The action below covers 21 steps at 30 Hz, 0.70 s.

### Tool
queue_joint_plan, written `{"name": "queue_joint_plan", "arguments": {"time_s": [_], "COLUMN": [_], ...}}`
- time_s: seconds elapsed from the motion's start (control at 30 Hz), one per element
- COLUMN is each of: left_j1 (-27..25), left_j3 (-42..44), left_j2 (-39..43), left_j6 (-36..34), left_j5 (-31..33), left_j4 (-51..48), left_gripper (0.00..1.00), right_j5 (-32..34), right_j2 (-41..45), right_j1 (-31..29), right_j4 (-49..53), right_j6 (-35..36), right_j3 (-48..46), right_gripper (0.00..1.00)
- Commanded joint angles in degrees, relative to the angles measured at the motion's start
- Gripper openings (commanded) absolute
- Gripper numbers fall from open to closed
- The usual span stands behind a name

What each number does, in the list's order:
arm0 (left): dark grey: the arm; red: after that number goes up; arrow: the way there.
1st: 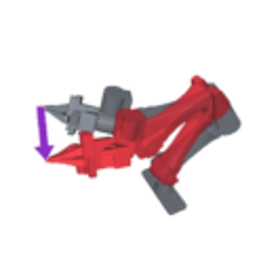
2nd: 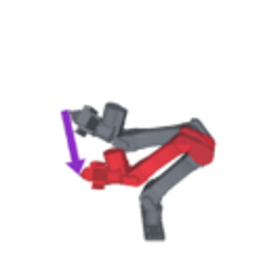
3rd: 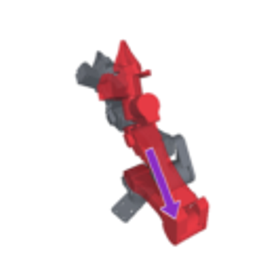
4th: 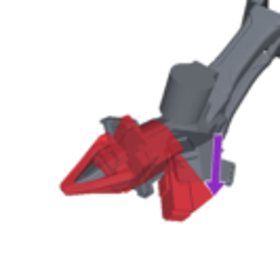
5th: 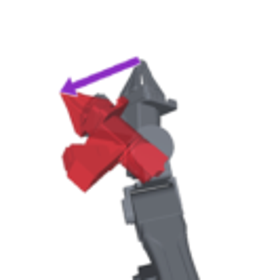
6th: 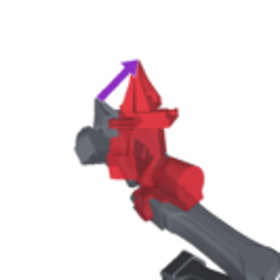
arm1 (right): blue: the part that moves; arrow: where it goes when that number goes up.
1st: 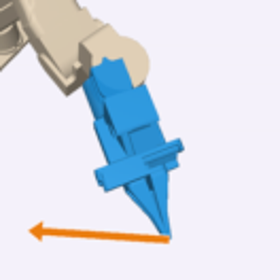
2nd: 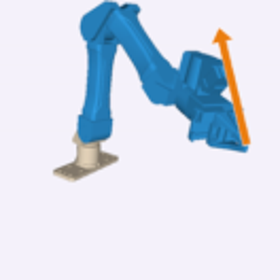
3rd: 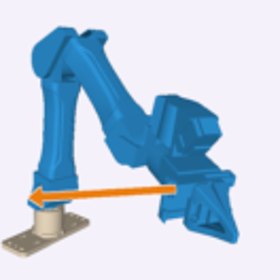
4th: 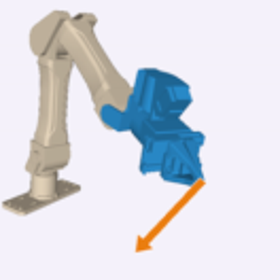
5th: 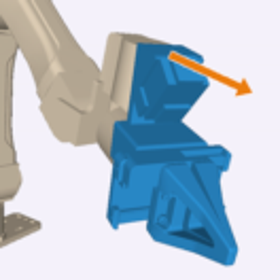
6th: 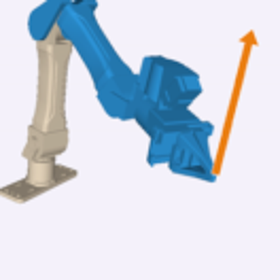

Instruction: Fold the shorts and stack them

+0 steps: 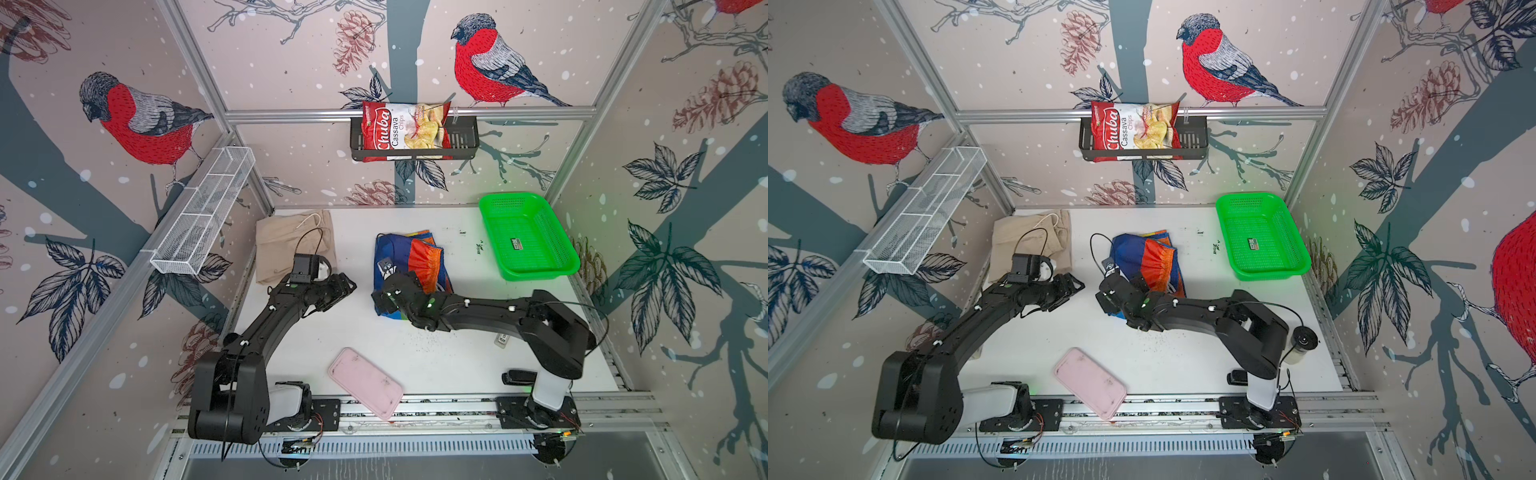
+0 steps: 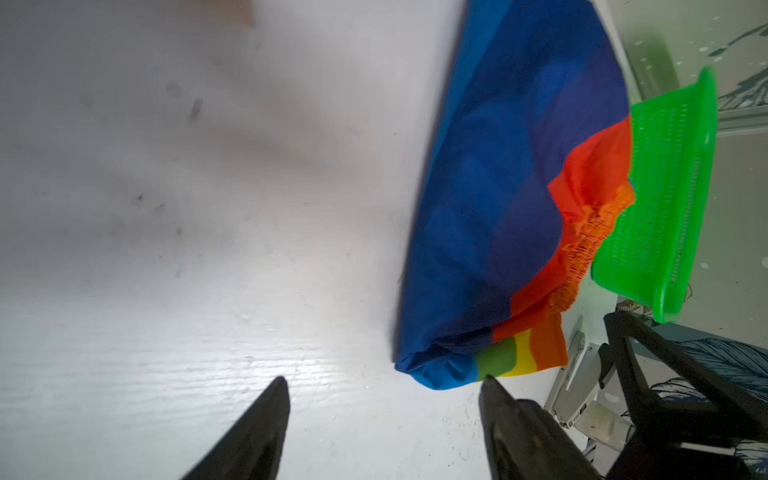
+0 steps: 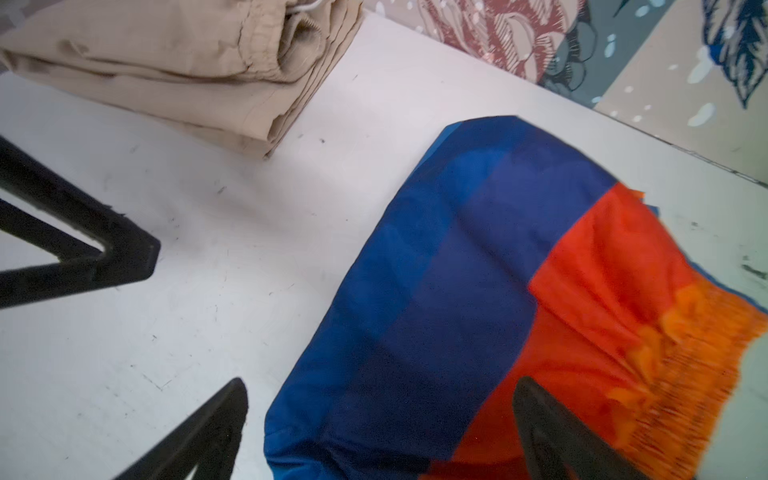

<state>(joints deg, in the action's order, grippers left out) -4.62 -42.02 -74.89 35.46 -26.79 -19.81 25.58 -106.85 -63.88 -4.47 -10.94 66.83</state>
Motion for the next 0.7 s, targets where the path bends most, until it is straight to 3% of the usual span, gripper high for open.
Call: {"name": "queue_joint_plan", "arguments": {"time_s": [0.0, 0.17, 0.3, 0.37, 0.47, 0.57, 0.67], "left_j1": [0.76, 0.87, 0.21, -0.57, -2.73, -4.96, -5.74], "left_j3": [1.77, 4.07, 4.5, 4.35, 4.38, 4.23, 3.85], "left_j2": [-2.44, -5.31, -5.83, -6.57, -9.3, -13.3, -16.51], "left_j6": [-0.42, 2.04, 3.04, 3.07, 3.92, 6.16, 9.18], "left_j5": [-3.67, -7.22, -5.89, -5.0, -4.16, -3.89, -5.42], "left_j4": [2.06, 9.23, 12.12, 13.08, 15.87, 19.91, 24.02], "left_gripper": [0.74, 0.79, 0.84, 0.85, 0.85, 0.85, 0.85], "right_j5": [-3.04, -7.35, -11.9, -12.33, -13.62, -13.5, -13.02], "right_j2": [-4.19, -9.61, -11.8, -11.83, -10.9, -8.63, -5.74], "right_j1": [-1.46, -1.19, 0.11, 0.33, 0.91, 0.86, 0.86], "right_j4": [-2.12, -3.76, -5.34, -6.12, -7.01, -8.36, -9.55], "right_j6": [1.19, -0.48, -2.69, -3.56, -5.4, -5.84, -6.71], "right_j3": [1.7, 1.59, 0.32, -0.5, -1.73, -3.58, -6.02], "right_gripper": [1.0, 1.0, 0.87, 0.73, 0.24, 0.07, 0.02]}}
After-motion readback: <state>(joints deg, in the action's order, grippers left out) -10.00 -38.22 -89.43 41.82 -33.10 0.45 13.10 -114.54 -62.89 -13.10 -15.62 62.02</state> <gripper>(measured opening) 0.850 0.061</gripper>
